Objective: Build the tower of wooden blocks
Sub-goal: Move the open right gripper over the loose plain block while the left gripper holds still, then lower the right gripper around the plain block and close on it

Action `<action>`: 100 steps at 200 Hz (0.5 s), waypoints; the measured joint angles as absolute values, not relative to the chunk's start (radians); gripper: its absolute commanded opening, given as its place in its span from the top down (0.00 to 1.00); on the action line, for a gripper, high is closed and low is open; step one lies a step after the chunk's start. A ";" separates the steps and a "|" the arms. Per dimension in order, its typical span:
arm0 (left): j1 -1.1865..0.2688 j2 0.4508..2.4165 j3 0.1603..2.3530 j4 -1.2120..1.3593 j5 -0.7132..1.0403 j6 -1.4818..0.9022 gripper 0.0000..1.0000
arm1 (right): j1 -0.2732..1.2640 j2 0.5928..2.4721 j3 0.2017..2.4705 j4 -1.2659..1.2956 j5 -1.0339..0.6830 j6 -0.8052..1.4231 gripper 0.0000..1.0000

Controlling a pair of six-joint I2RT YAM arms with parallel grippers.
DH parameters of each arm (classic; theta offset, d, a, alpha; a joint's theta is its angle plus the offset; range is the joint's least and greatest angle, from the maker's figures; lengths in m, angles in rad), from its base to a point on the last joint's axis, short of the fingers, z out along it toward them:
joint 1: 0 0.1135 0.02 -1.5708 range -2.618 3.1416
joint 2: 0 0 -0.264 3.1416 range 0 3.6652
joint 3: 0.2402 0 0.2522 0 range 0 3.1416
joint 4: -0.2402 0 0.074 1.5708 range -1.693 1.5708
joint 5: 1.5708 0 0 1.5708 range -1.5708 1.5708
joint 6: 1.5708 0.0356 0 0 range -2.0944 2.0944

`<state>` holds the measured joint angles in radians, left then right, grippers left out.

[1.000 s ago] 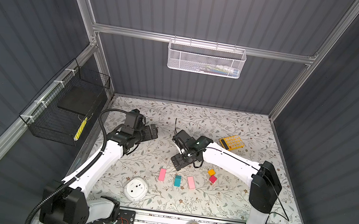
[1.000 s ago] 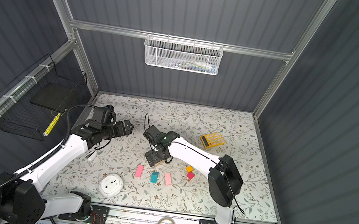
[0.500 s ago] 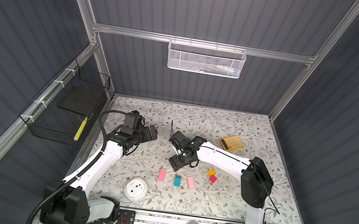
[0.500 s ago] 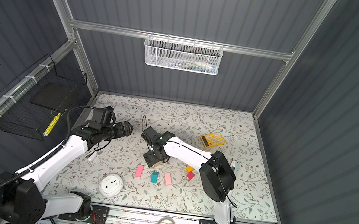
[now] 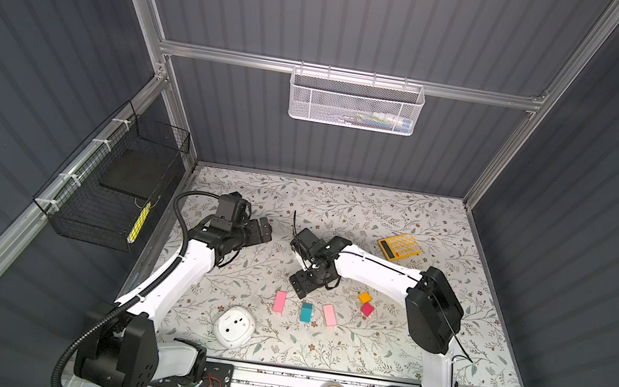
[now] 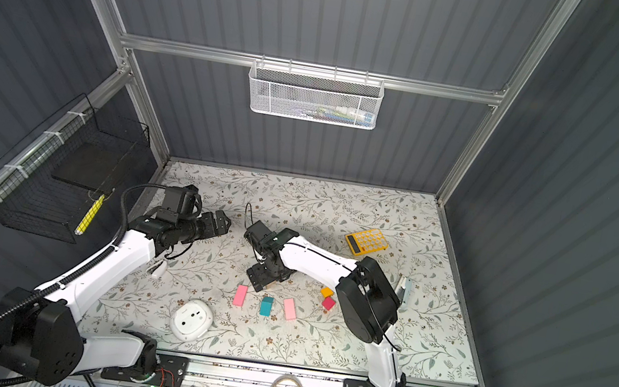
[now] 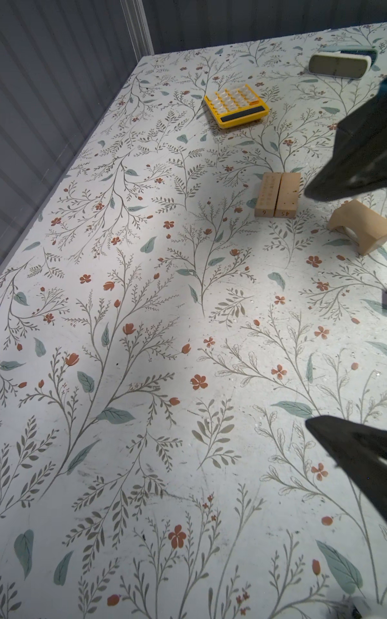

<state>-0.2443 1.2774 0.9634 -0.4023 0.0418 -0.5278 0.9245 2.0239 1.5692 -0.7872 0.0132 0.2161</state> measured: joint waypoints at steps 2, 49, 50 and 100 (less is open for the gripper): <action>-0.244 1.277 0.963 -0.402 0.042 -0.528 0.00 | 0.923 2.024 1.569 -0.786 0.012 0.216 0.09; -0.241 1.281 0.963 -0.402 0.043 -0.527 0.00 | 0.899 2.025 1.569 -0.774 -0.001 0.212 0.09; -0.241 1.281 0.963 -0.402 0.043 -0.527 0.00 | 0.899 2.025 1.569 -0.774 -0.001 0.212 0.09; -0.241 1.290 0.963 -0.402 0.042 -0.528 0.00 | 0.895 2.049 1.569 -0.772 -0.014 0.202 0.10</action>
